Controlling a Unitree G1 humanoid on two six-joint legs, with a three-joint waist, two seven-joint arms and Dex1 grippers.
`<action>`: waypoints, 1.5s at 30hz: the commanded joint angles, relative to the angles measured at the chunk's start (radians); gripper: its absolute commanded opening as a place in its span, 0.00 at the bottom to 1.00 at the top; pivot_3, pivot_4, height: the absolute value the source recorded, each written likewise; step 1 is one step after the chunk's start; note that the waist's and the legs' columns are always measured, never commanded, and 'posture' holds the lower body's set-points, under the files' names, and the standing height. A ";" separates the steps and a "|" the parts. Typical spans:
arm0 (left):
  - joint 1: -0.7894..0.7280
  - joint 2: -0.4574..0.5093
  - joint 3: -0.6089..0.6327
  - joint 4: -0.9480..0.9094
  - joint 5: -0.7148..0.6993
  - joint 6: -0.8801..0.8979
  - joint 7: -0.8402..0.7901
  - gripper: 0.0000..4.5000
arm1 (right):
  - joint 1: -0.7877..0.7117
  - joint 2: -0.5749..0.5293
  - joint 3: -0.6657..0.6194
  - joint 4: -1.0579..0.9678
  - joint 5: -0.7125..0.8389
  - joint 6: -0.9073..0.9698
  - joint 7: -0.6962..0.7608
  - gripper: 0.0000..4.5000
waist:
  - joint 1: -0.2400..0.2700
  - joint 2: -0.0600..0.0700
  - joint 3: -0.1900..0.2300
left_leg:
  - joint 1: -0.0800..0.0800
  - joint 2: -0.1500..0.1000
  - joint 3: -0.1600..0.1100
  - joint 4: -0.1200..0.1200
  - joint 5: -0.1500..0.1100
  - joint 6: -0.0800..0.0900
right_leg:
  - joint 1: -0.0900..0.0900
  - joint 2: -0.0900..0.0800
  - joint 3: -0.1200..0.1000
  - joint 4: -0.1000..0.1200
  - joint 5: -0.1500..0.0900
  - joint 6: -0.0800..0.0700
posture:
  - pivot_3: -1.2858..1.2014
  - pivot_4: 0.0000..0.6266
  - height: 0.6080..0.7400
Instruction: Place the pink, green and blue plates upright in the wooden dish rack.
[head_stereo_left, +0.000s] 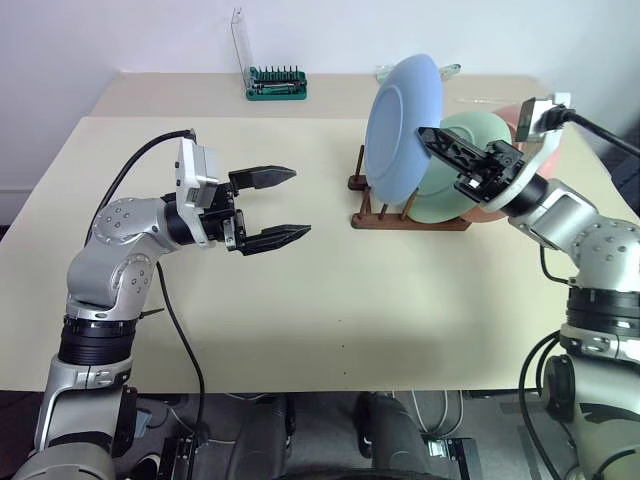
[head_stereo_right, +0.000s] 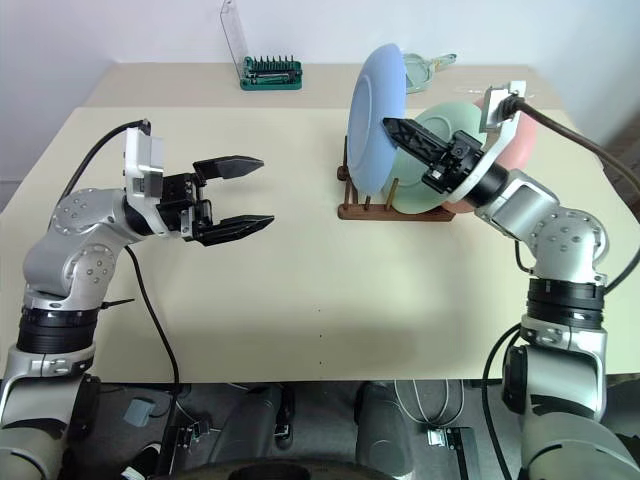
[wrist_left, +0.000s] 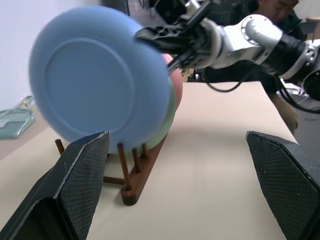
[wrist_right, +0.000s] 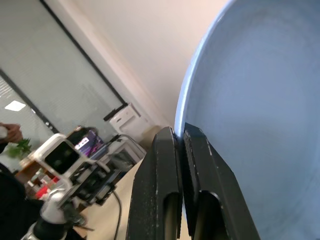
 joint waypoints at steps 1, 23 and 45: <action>0.007 0.017 0.020 -0.060 -0.027 0.019 0.004 1.00 | -0.049 0.020 -0.011 0.046 -0.059 -0.040 0.055 0.01 | 0.003 0.000 0.000 | 0.000 0.000 0.000 0.000 0.000 0.000 | 0.000 0.000 0.000 0.000 0.000 0.000 | 0.52 0.24 0.88; -0.010 0.000 0.043 -0.040 -0.033 0.004 0.067 1.00 | -0.106 0.075 -0.057 0.095 -0.279 -0.172 0.118 0.99 | 0.003 0.000 0.000 | 0.000 0.000 0.000 0.000 0.000 0.000 | 0.000 0.000 0.000 0.000 0.000 0.000 | 0.52 0.24 0.88; -0.052 -0.077 0.010 0.011 -0.030 -0.010 0.095 1.00 | 0.352 -0.115 -0.378 -0.303 -0.162 -0.069 -0.034 0.01 | 0.005 0.000 0.000 | 0.000 0.000 0.000 0.000 0.000 0.000 | 0.000 0.000 0.000 0.000 0.000 0.000 | 0.52 0.24 0.88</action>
